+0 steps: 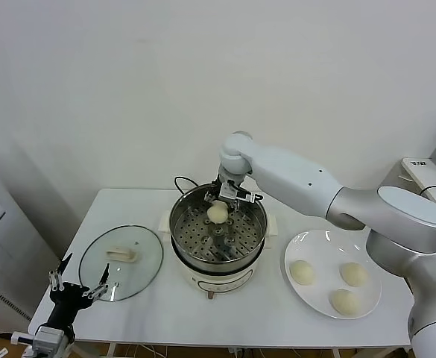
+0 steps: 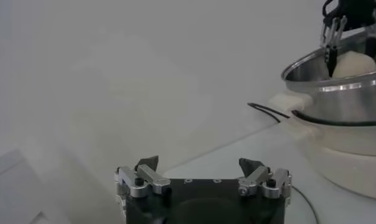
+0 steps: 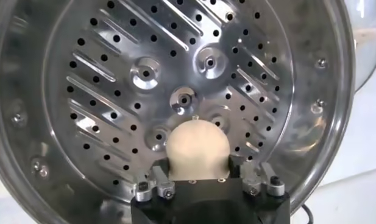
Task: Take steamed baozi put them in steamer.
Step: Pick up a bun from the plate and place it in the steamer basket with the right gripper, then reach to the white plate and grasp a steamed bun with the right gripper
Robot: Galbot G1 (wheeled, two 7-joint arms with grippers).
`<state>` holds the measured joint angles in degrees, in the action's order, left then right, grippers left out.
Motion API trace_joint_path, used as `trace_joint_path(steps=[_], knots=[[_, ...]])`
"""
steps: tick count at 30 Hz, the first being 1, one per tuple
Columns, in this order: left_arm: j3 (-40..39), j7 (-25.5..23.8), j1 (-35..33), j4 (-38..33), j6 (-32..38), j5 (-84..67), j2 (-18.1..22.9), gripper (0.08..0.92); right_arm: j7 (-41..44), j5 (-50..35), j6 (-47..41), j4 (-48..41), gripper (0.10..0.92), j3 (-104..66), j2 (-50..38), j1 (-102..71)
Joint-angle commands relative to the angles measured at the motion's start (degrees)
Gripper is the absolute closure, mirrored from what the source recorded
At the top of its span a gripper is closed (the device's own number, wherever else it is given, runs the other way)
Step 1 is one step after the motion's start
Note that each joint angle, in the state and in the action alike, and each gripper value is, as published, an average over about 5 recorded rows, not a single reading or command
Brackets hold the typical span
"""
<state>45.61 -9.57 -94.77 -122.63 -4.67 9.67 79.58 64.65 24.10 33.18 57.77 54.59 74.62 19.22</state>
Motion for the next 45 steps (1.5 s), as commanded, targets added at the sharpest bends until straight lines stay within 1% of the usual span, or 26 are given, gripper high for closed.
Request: trace_joint_path(steps=[1,5,7,9,10,13,15,20,25,27,30,33,40,45], knots=[[0.30,-0.02,0.08,0.25,0.19,-0.15,0.03,0.177,1.85,-17.44,-10.29,0.60,0.227,0.80,-1.96,7.63],[0.19,-0.03,-0.12,0.17,0.53,-0.12,0.53,0.177,1.05,-42.33,-30.07,1.28,0.205,9.84,-7.38,17.77],[0.30,-0.02,-0.19,0.06,0.67,-0.21,0.52,0.177,0.85,-52.78,-38.72,0.21,0.203,16.35,-10.29,22.88],[0.57,0.00,-0.17,-0.16,0.71,-0.52,0.34,0.177,2.12,-57.62,-43.92,-1.90,0.203,21.85,-13.37,26.42],[0.70,0.00,-0.14,-0.28,0.69,-0.70,0.23,0.177,3.19,-58.08,-45.04,-3.06,0.203,23.32,-14.78,27.12],[0.93,0.03,-0.01,-0.69,0.53,-1.11,-0.08,0.177,6.36,-54.99,-45.58,-5.92,0.203,25.04,-19.92,25.81],[0.83,0.04,0.06,-0.98,0.38,-1.13,-0.09,0.177,6.92,-52.54,-44.92,-5.09,0.203,25.66,-23.51,23.29],[0.34,0.02,-0.13,-1.61,0.12,-0.92,0.40,0.177,3.84,-47.01,-44.11,5.70,0.203,25.33,-34.20,15.14],[0.17,0.04,-0.25,-1.43,0.11,-0.68,0.60,0.177,0.02,-41.34,-43.92,15.03,0.203,22.36,-40.20,6.78],[0.23,0.06,-0.25,-1.25,0.12,-0.65,0.71,0.177,-1.03,-39.26,-43.82,17.58,0.203,21.41,-40.99,3.77],[0.36,0.08,-0.51,-1.14,0.21,-0.57,0.87,0.177,-2.05,-37.21,-43.68,18.62,0.203,20.00,-40.76,-0.06],[0.56,0.09,-0.88,-1.15,0.34,-0.49,1.10,0.177,-2.42,-36.38,-43.13,18.18,0.203,18.54,-40.13,-3.07],[0.81,0.12,-1.50,-1.21,0.57,-0.23,1.49,0.177,-4.13,-37.36,-42.49,17.37,0.203,16.33,-38.02,-6.86],[1.05,0.13,-1.92,-1.26,0.79,-0.21,1.51,0.177,-5.43,-35.42,-42.48,15.68,0.203,14.73,-36.25,-8.47]])
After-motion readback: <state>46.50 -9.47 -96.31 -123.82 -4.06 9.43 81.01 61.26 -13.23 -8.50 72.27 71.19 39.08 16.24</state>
